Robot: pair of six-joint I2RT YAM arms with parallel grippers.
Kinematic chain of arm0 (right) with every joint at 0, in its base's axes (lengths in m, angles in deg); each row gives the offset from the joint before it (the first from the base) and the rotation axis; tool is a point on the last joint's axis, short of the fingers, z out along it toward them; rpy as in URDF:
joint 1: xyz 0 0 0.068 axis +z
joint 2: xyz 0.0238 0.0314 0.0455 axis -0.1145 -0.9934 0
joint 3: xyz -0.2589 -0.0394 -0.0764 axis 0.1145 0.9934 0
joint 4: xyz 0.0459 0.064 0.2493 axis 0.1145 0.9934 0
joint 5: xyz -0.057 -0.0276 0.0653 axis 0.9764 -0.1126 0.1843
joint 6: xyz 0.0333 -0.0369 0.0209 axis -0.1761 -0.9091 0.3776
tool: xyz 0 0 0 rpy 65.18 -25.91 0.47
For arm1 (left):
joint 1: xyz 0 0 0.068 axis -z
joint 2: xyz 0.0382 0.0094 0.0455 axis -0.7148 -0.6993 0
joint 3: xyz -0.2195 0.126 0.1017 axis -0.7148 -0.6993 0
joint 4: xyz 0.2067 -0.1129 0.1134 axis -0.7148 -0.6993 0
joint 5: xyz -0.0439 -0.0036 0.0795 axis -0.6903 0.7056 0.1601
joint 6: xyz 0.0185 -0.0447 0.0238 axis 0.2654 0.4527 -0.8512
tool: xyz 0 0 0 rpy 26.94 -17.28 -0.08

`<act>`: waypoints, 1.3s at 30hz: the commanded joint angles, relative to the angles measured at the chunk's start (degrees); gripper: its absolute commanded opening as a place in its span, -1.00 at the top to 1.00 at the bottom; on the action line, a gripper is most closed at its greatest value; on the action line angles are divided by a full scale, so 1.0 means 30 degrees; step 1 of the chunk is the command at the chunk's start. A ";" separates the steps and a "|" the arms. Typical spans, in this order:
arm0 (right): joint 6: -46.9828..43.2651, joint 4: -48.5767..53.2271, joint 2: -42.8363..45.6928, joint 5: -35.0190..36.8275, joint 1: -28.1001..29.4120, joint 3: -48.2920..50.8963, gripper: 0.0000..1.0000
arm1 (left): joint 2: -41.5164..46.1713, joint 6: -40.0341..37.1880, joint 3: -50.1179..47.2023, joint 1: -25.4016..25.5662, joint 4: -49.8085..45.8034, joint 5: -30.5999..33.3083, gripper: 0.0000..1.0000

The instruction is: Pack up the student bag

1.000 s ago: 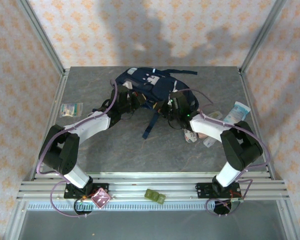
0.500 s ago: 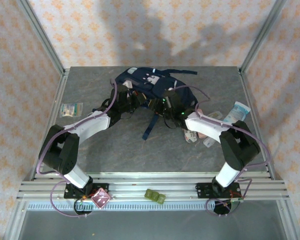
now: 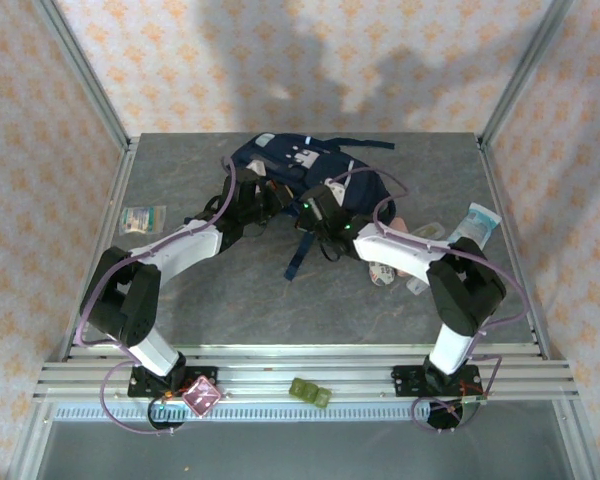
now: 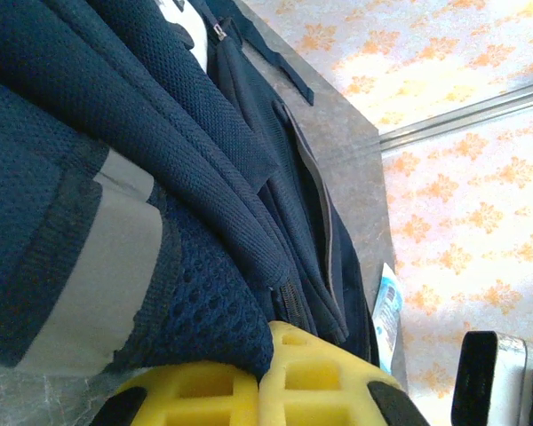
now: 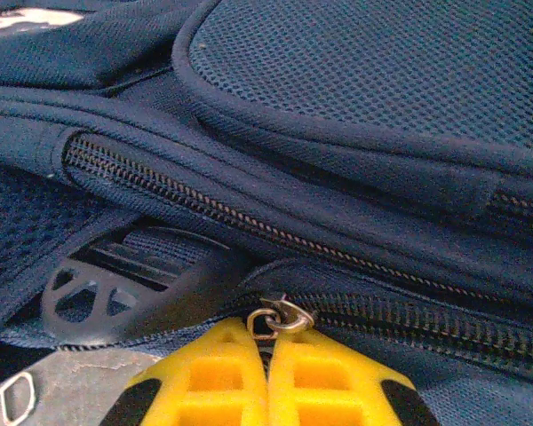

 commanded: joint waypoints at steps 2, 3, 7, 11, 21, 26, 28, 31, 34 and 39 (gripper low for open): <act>-0.0629 0.1454 0.0080 0.0854 -0.0039 0.1268 1.00 | 0.0599 -0.0116 0.2009 0.0260 0.3821 -0.1436 1.00; -0.0711 0.1511 0.0211 0.0725 -0.0075 0.1299 1.00 | 0.0605 -0.0190 0.2005 0.0216 0.3758 -0.1409 1.00; -0.1286 0.1605 0.1013 -0.0028 -0.0232 0.1636 1.00 | 0.0712 -0.0564 0.1987 0.0090 0.3310 -0.1156 1.00; -0.1498 0.1946 0.2379 -0.1430 -0.0787 0.2257 1.00 | 0.0945 -0.1125 0.1637 -0.0084 0.2758 -0.0766 1.00; -0.2029 0.3028 0.4272 -0.1111 -0.3049 0.3899 1.00 | 0.1509 -0.2190 0.0764 -0.0412 0.1805 0.0376 1.00; -0.2368 0.3477 0.4697 -0.1212 -0.3443 0.4282 1.00 | 0.1990 -0.3009 0.0400 -0.0820 0.1018 0.1126 1.00; -0.2428 0.3406 0.4914 -0.1393 -0.3445 0.4416 1.00 | 0.2167 -0.3312 0.0175 -0.1041 0.0750 0.1421 1.00; -0.2476 0.3248 0.5120 -0.1675 -0.3468 0.4594 1.00 | 0.2438 -0.3984 -0.0194 -0.1285 0.0248 0.2405 1.00; -0.2572 0.3014 0.5154 -0.1899 -0.3445 0.4894 1.00 | 0.2450 -0.4697 -0.0514 -0.1625 -0.0331 0.3416 1.00; -0.2793 0.2541 0.5172 -0.2272 -0.3303 0.5240 1.00 | 0.2241 -0.5142 -0.1170 -0.2335 -0.0217 0.4217 1.00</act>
